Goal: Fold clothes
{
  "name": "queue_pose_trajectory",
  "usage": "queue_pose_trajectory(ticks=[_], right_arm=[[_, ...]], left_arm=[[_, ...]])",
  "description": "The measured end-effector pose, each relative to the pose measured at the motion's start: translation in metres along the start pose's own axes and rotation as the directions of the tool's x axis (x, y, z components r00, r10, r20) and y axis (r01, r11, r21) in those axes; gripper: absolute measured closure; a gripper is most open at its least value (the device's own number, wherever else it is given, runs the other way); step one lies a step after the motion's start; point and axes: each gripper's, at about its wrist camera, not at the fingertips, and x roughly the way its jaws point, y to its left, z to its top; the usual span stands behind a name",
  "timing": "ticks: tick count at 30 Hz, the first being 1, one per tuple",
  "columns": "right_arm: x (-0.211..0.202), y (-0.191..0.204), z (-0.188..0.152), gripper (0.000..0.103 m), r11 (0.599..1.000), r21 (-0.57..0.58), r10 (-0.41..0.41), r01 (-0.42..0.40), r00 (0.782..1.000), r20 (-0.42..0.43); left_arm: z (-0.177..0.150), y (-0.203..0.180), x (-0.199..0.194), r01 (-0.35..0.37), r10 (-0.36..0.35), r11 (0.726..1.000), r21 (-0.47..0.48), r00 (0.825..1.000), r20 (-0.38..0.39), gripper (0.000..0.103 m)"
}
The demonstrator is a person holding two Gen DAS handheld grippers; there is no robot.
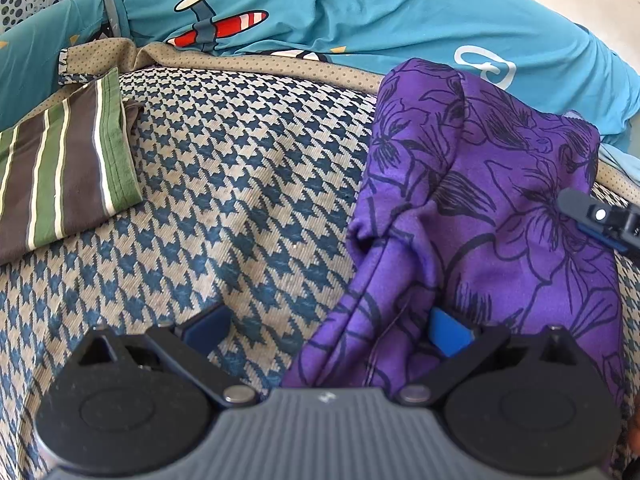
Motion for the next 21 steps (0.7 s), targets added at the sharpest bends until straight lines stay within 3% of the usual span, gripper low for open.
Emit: queue_pose_trajectory(ticks=[4, 7, 9, 14, 21], right_arm=[[-0.015, -0.002, 0.012, 0.064, 0.999, 0.007, -0.042, 0.041, 0.997, 0.061], [-0.021, -0.017, 0.020, 0.053, 0.998, 0.062, -0.036, 0.031, 0.997, 0.069], [-0.021, -0.032, 0.023, 0.048, 0.993, 0.115, -0.015, 0.009, 0.999, 0.050], [-0.018, -0.068, 0.022, 0.046, 0.966, 0.257, 0.024, -0.029, 0.999, 0.023], [-0.001, -0.086, 0.013, 0.045, 0.940, 0.334, 0.095, -0.076, 0.995, -0.042]], left_arm=[[0.001, 0.001, 0.000, 0.007, -0.007, 1.000, -0.008, 1.000, -0.006, 0.000], [0.001, 0.002, 0.000, 0.014, -0.014, 1.000, -0.007, 1.000, -0.008, 0.000], [0.000, 0.003, 0.001, 0.018, -0.018, 1.000, -0.003, 1.000, -0.008, 0.000], [0.000, 0.004, 0.001, 0.026, -0.025, 1.000, 0.005, 1.000, -0.008, 0.000], [0.000, 0.003, 0.002, 0.025, -0.025, 1.000, 0.007, 1.000, -0.008, 0.000]])
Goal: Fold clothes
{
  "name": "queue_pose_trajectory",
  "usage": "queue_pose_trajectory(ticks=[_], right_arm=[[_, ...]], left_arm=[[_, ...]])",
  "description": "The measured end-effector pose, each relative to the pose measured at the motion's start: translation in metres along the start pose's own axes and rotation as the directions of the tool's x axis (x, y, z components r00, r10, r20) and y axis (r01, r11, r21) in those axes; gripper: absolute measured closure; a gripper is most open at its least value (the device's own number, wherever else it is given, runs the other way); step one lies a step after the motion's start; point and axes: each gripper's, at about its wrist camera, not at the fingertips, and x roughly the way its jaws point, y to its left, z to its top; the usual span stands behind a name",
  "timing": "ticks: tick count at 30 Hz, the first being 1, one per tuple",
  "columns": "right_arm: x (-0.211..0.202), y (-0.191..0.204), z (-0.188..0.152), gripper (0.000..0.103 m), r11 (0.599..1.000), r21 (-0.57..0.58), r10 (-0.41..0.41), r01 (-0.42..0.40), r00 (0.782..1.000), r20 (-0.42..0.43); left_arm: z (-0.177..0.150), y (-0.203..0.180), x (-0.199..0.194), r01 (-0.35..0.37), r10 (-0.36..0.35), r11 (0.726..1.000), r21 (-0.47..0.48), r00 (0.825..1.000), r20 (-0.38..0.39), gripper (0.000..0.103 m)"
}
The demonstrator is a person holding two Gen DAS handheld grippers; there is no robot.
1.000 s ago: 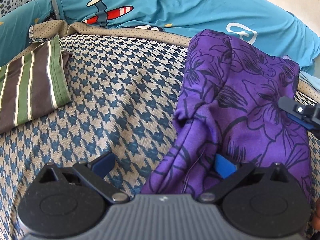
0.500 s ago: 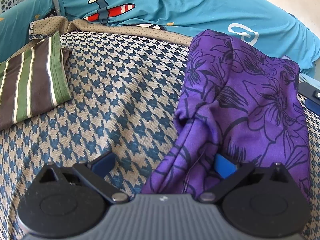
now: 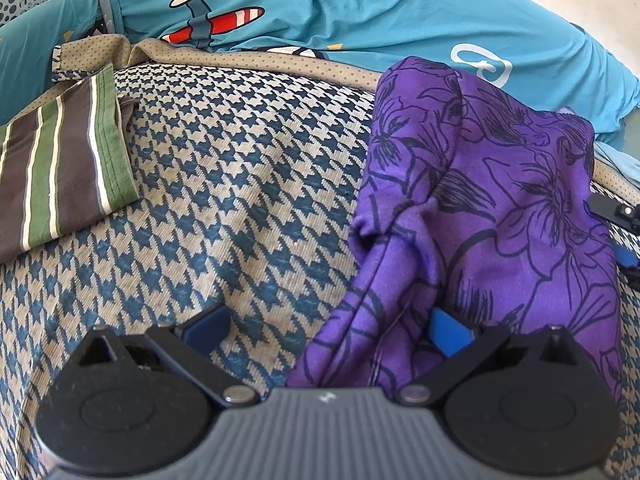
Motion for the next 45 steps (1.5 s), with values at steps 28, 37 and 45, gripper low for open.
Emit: queue_pose_trajectory(ticks=[28, 37, 45], right_arm=[[-0.003, 0.066, -0.020, 0.087, 0.962, -0.235, -0.103, 0.141, 0.981, 0.167], [-0.033, 0.071, -0.015, 0.088, 0.940, -0.234, -0.188, 0.247, 0.950, 0.250], [-0.071, 0.046, -0.014, 0.088, 0.902, -0.204, -0.311, 0.381, 0.900, 0.304]], left_arm=[[-0.001, -0.014, -0.002, -0.050, 0.049, 0.998, 0.039, 0.999, 0.013, 0.000], [-0.002, -0.043, -0.013, 0.040, -0.043, 0.994, 0.101, 0.999, 0.030, 0.000], [-0.008, -0.074, -0.030, 0.176, -0.184, 0.968, 0.177, 0.982, 0.031, 0.000]])
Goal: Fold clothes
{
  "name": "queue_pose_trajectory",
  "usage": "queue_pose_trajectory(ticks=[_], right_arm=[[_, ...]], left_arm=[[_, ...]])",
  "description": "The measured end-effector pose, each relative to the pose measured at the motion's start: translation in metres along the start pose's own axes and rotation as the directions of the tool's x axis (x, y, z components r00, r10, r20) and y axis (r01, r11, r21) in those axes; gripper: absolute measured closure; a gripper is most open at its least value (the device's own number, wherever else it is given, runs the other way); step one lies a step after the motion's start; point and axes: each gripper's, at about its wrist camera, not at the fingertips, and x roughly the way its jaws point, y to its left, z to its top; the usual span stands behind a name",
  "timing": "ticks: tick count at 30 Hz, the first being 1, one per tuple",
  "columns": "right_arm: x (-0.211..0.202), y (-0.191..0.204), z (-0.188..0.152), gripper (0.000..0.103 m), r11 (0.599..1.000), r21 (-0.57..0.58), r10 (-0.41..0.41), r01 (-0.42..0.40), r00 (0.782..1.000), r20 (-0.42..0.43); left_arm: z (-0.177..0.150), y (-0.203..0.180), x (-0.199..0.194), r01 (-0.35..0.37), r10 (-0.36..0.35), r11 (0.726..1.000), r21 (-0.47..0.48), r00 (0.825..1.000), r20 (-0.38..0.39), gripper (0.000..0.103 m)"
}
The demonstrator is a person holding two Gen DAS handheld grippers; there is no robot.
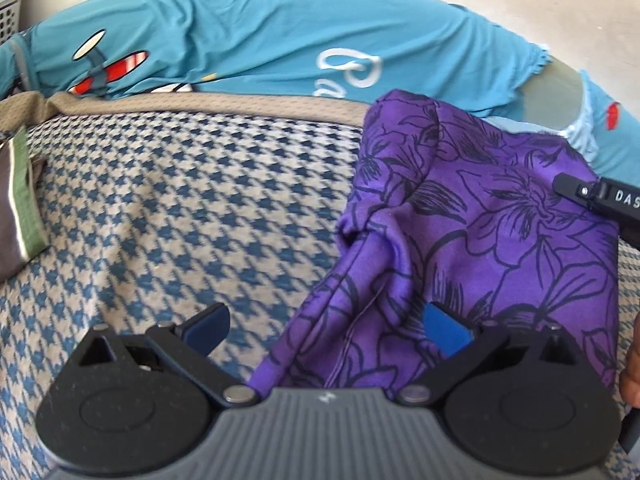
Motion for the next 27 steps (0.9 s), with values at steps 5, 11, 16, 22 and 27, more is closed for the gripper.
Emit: queue_pose_trajectory(ticks=[5, 11, 16, 22, 27], right_arm=[[-0.026, -0.030, -0.002, 0.088, 0.991, 0.005, -0.132, 0.132, 0.991, 0.024], [-0.066, -0.068, -0.008, 0.088, 0.944, 0.039, -0.330, 0.328, 0.943, 0.051], [-0.069, -0.112, -0.021, 0.082, 0.907, 0.125, -0.394, 0.401, 0.916, -0.082], [-0.110, -0.102, -0.023, 0.066, 0.902, 0.099, -0.423, 0.421, 0.906, 0.002], [-0.140, -0.071, -0.034, 0.065, 0.938, 0.050, -0.345, 0.344, 0.938, 0.010]], left_arm=[[0.000, -0.014, -0.009, 0.042, -0.042, 0.998, 0.038, 0.999, 0.020, 0.000], [-0.004, -0.024, -0.012, 0.036, -0.037, 0.997, 0.062, 0.999, 0.012, 0.000], [-0.012, -0.022, -0.012, 0.006, -0.006, 0.995, 0.098, 1.000, 0.000, 0.000], [-0.019, -0.001, -0.018, -0.015, 0.015, 0.997, 0.079, 1.000, -0.010, 0.000], [-0.030, 0.018, -0.028, -0.003, 0.004, 0.999, 0.033, 0.999, -0.039, 0.000]])
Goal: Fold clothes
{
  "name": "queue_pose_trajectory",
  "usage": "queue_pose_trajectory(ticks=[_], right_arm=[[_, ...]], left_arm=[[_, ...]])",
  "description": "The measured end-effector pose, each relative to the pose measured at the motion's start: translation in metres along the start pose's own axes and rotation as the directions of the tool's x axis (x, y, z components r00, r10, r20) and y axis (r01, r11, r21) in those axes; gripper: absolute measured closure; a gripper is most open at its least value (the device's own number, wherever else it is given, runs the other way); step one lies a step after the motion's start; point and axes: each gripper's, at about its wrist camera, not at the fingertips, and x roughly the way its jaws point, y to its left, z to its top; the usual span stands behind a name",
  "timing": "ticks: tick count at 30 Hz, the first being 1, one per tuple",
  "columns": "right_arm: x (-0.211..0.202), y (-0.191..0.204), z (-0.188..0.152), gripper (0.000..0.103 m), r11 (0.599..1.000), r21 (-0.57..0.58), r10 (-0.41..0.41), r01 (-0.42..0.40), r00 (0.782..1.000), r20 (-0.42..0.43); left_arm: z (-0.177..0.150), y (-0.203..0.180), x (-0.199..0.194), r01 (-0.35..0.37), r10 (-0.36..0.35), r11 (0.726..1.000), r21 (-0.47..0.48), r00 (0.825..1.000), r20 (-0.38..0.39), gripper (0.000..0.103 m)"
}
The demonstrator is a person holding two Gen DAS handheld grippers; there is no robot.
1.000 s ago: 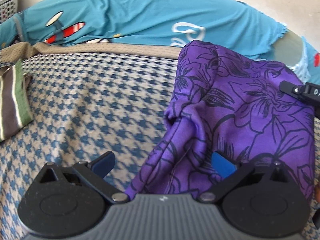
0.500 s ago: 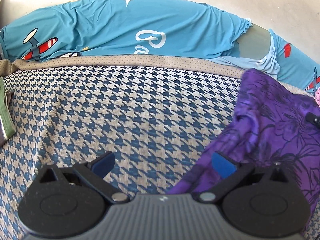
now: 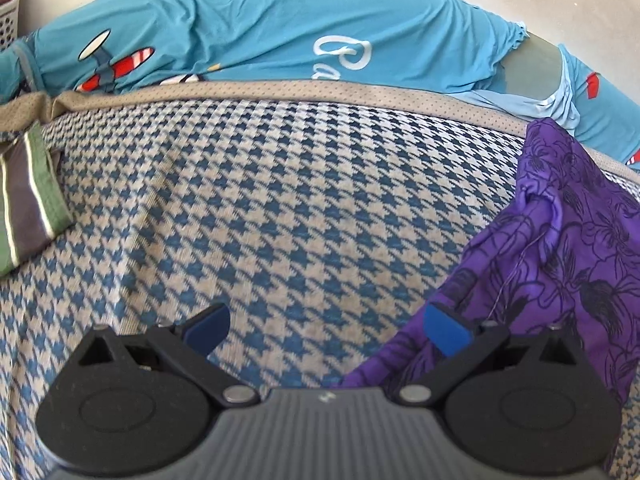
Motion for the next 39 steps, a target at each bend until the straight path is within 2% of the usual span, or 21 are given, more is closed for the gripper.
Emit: queue_pose_trajectory(ticks=[5, 9, 12, 17, 23, 32, 39], right_arm=[[-0.027, 0.013, -0.030, 0.061, 0.996, -0.022, 0.086, -0.087, 0.995, -0.060], [-0.046, 0.031, -0.053, 0.060, 0.978, -0.080, 0.184, -0.193, 0.977, -0.106], [-0.060, 0.049, -0.070, 0.060, 0.942, -0.119, 0.293, -0.313, 0.942, -0.162], [-0.085, 0.085, -0.095, 0.060, 0.855, -0.180, 0.440, -0.486, 0.865, -0.242], [-0.108, 0.121, -0.117, 0.060, 0.763, -0.250, 0.526, -0.596, 0.798, -0.296], [-0.114, 0.147, -0.135, 0.059, 0.714, -0.296, 0.537, -0.635, 0.768, -0.350], [-0.118, 0.163, -0.151, 0.058, 0.672, -0.367, 0.527, -0.643, 0.764, -0.373]], left_arm=[[-0.012, 0.011, -0.012, -0.004, 0.004, 1.000, -0.022, 1.000, 0.004, 0.000], [-0.023, 0.020, -0.019, 0.011, -0.012, 0.997, -0.078, 1.000, -0.011, 0.000], [-0.032, 0.024, -0.024, 0.013, -0.015, 0.995, -0.104, 1.000, -0.016, 0.000], [-0.041, 0.031, -0.029, -0.018, 0.016, 0.994, -0.111, 1.000, -0.019, 0.000], [-0.050, 0.040, -0.034, -0.020, 0.016, 0.991, -0.134, 0.999, -0.034, 0.000], [-0.061, 0.045, -0.040, -0.013, 0.007, 0.991, -0.133, 0.999, -0.042, 0.000], [-0.063, 0.049, -0.042, -0.002, -0.004, 0.989, -0.150, 0.999, -0.042, 0.000]])
